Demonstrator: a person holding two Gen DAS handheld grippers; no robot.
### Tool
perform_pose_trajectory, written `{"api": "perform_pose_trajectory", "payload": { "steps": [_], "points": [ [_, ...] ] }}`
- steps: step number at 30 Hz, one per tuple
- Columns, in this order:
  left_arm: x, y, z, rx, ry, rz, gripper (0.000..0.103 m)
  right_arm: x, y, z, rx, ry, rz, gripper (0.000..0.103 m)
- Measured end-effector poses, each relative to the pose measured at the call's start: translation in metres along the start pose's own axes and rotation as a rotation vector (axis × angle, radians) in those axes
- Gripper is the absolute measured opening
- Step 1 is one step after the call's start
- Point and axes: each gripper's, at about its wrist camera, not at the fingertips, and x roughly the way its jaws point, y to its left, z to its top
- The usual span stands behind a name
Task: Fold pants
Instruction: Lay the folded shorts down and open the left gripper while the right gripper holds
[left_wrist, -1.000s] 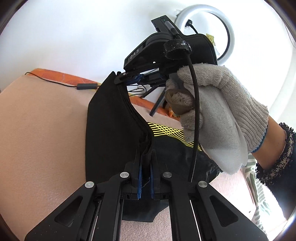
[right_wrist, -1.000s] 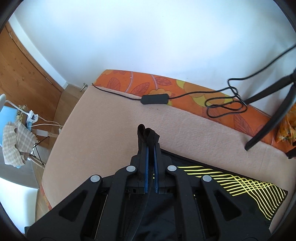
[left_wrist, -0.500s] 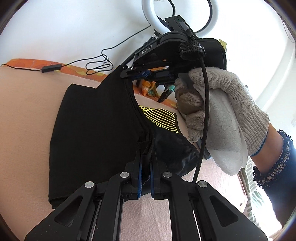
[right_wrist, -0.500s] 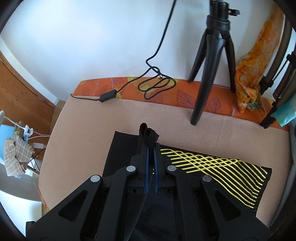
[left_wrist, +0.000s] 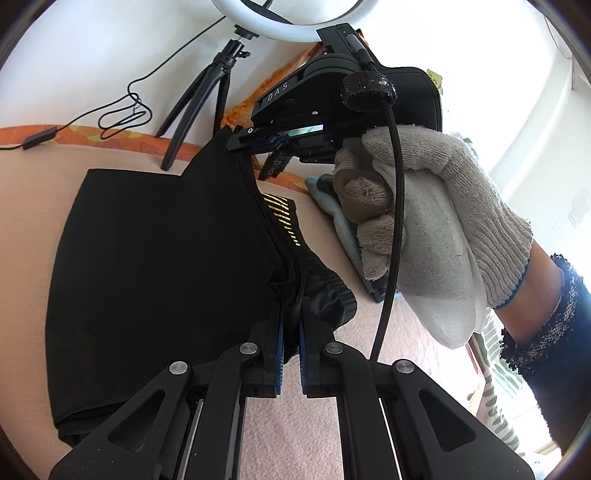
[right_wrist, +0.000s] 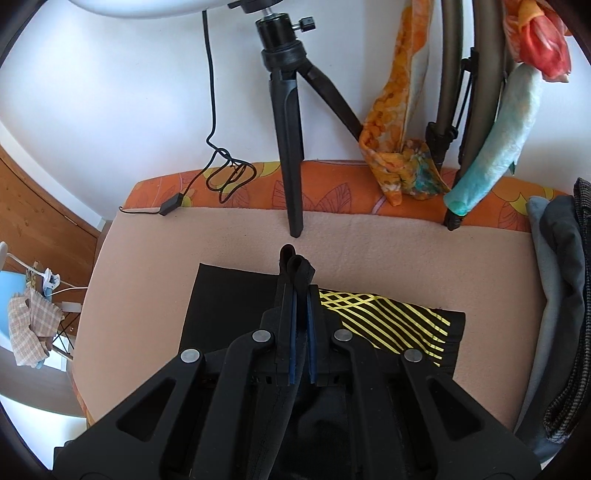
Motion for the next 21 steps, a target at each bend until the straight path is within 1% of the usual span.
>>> {"api": "perform_pose_trajectory", "payload": {
  "steps": [6, 14, 18, 21],
  "points": [
    [0.02, -0.019, -0.002, 0.035, 0.027, -0.022, 0.005, -0.01, -0.027, -0.001, 0.022, -0.009, -0.009, 0.005],
    [0.054, -0.04, -0.004, 0.07, 0.074, -0.042, 0.005, -0.009, -0.066, -0.007, 0.053, -0.006, -0.03, 0.005],
    [0.062, -0.043, -0.002, 0.086, 0.088, -0.036, 0.005, -0.005, -0.083, -0.008, 0.073, 0.005, -0.023, 0.005],
    [0.064, -0.049, -0.003, 0.113, 0.098, -0.016, 0.005, 0.0, -0.092, -0.012, 0.088, 0.009, -0.02, 0.005]
  ]
}}
